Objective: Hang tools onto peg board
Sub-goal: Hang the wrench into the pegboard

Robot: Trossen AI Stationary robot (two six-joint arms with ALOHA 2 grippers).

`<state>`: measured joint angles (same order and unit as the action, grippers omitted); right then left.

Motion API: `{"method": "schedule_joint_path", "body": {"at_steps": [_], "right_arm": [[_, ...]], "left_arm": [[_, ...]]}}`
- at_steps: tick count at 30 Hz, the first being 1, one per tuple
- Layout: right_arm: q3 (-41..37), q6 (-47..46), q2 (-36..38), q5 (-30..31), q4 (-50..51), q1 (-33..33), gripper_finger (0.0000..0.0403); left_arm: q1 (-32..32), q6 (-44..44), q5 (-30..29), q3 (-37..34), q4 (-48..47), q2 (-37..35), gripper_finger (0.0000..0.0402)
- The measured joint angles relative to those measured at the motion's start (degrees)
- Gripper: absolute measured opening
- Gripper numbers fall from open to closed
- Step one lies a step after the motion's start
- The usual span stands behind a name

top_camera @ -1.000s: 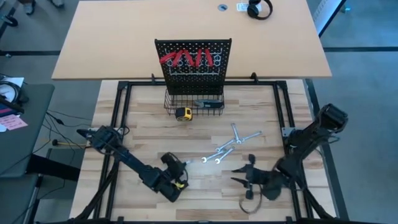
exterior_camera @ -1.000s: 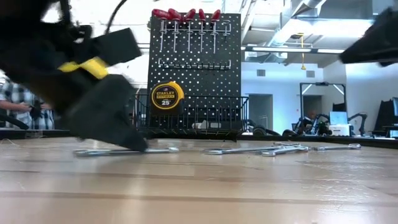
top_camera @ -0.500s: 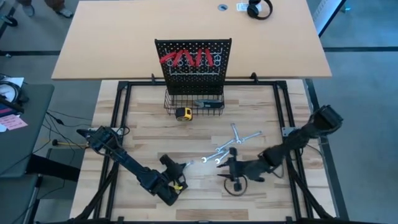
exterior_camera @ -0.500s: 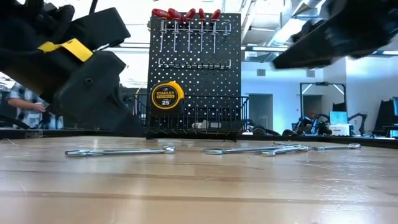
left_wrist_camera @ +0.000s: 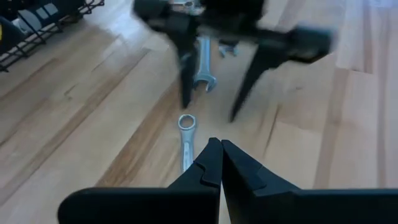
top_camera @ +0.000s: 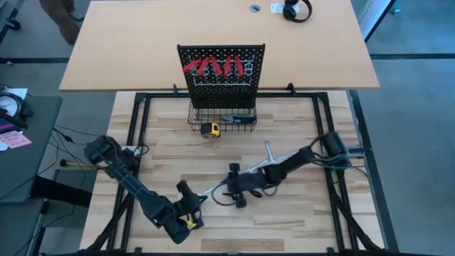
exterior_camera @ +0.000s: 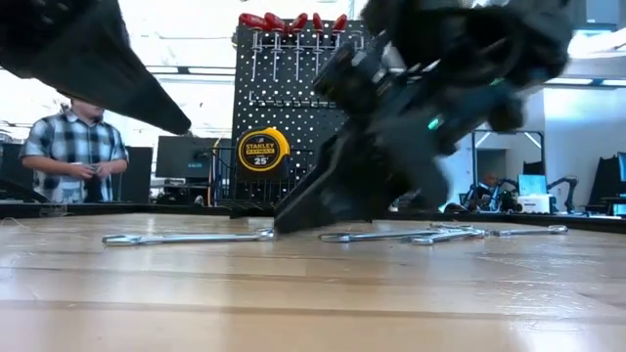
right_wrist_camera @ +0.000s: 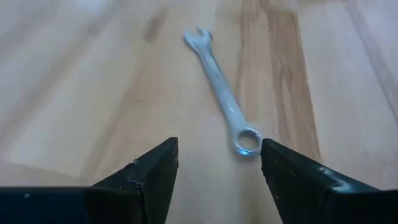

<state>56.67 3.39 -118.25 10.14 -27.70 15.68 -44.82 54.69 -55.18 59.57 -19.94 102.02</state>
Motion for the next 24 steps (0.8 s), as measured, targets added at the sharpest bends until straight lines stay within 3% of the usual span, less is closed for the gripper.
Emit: {"method": "schedule_joint_path", "body": {"at_steps": [6,11,16,20,24], "right_arm": [[5.5,-0.1,-4.2,-7.1,4.0,-3.6,0.0219],[6.5,-0.4,-5.6,-11.3,4.5,-5.1,0.017],[6.7,-0.3,-5.6,-11.6,7.8,-5.7,0.0084],[6.7,1.8,-5.3,-11.3,8.8,-5.0,0.0017],[6.4,6.1,-2.9,-6.2,11.6,-2.4,0.001]], "left_arm": [[-0.6,1.3,-0.1,0.0,-0.1,0.3,0.0],[-0.6,1.4,-0.1,0.0,0.4,0.3,0.0],[-0.6,0.8,-0.1,-0.1,0.9,0.5,0.0],[-0.5,-4.2,0.0,-0.8,6.6,3.0,0.0001],[0.7,-6.8,0.5,-0.9,10.5,6.2,0.0026]]}}
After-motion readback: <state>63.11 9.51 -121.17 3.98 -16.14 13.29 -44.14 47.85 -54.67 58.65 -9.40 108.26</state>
